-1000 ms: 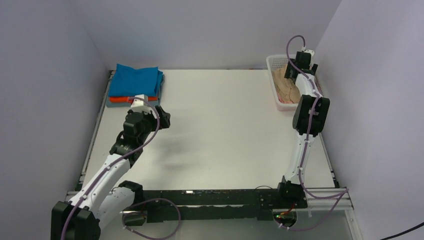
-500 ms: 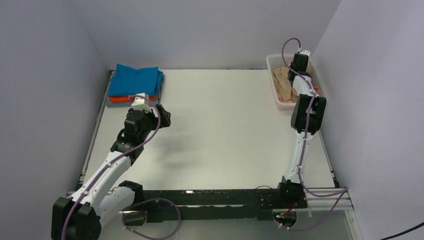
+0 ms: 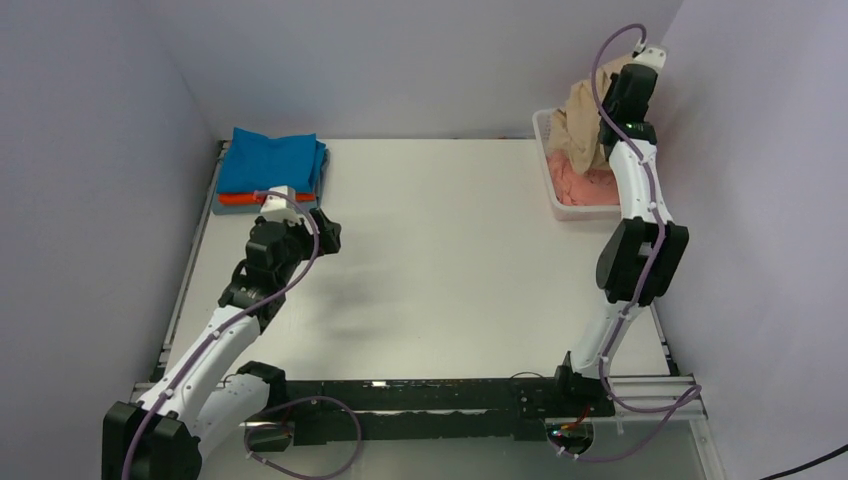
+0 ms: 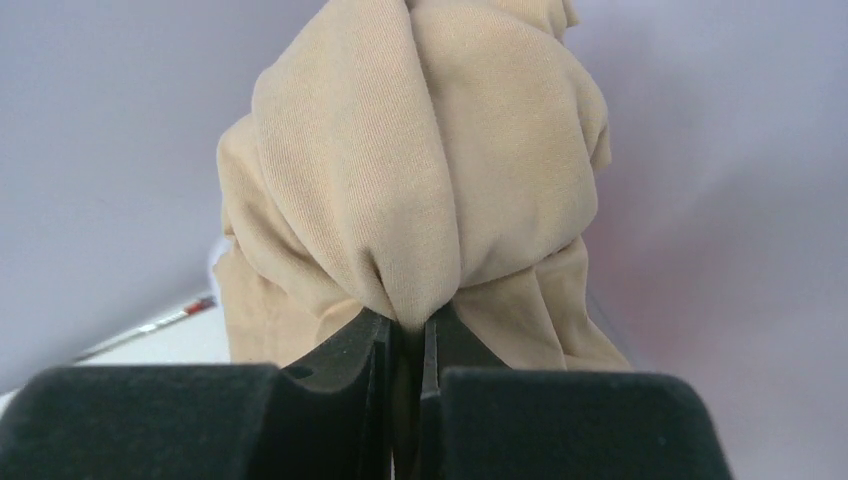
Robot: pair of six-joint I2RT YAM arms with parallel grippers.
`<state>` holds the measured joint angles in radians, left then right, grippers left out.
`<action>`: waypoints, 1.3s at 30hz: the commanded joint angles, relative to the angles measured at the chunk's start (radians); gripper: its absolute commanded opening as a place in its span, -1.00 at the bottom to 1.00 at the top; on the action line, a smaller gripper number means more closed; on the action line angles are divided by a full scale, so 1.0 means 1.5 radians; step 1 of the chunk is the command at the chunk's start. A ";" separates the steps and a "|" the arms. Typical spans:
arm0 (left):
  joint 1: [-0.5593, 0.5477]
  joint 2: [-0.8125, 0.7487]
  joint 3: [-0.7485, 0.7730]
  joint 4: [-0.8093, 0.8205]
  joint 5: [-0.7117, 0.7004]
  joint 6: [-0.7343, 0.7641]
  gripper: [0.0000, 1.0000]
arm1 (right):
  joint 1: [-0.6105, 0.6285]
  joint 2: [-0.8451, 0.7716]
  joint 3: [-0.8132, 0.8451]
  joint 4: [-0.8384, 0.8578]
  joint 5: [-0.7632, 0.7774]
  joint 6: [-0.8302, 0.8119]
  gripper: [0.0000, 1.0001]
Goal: Fold and stack the t-shirts
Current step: Grab crumpled tshirt from bin with the right arm, then move the tshirt to the center of the board
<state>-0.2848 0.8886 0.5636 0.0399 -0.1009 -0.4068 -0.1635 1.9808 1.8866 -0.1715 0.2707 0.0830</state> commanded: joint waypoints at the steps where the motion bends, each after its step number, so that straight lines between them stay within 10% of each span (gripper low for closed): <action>1: 0.002 -0.015 0.017 0.014 0.014 -0.008 0.99 | 0.016 -0.094 0.038 0.012 -0.035 0.011 -1.00; 13: 0.002 -0.079 0.007 -0.025 0.006 -0.032 0.99 | 0.212 -0.250 0.095 -0.180 -0.185 0.044 -0.97; 23: 0.002 -0.137 0.003 -0.098 0.012 -0.078 0.99 | 0.411 -0.298 -0.252 -0.054 -0.186 0.259 -0.76; 25: 0.002 -0.146 -0.006 -0.097 0.021 -0.087 0.99 | 0.418 -0.295 -0.336 -0.004 -0.162 0.288 -0.48; 28: 0.002 -0.152 -0.012 -0.107 0.026 -0.096 0.99 | 0.419 -0.262 -0.363 -0.045 -0.078 0.295 0.88; 33: 0.002 -0.135 -0.009 -0.137 0.034 -0.120 0.99 | 0.432 -0.316 -0.413 -0.074 -0.002 0.235 1.00; 39: 0.001 -0.089 -0.015 -0.147 0.136 -0.122 0.99 | 0.469 -0.426 -0.570 -0.008 -0.163 0.195 1.00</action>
<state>-0.2848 0.7227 0.5499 -0.1722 -0.0292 -0.5686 0.4896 1.4445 1.1130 -0.2745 0.1448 0.4255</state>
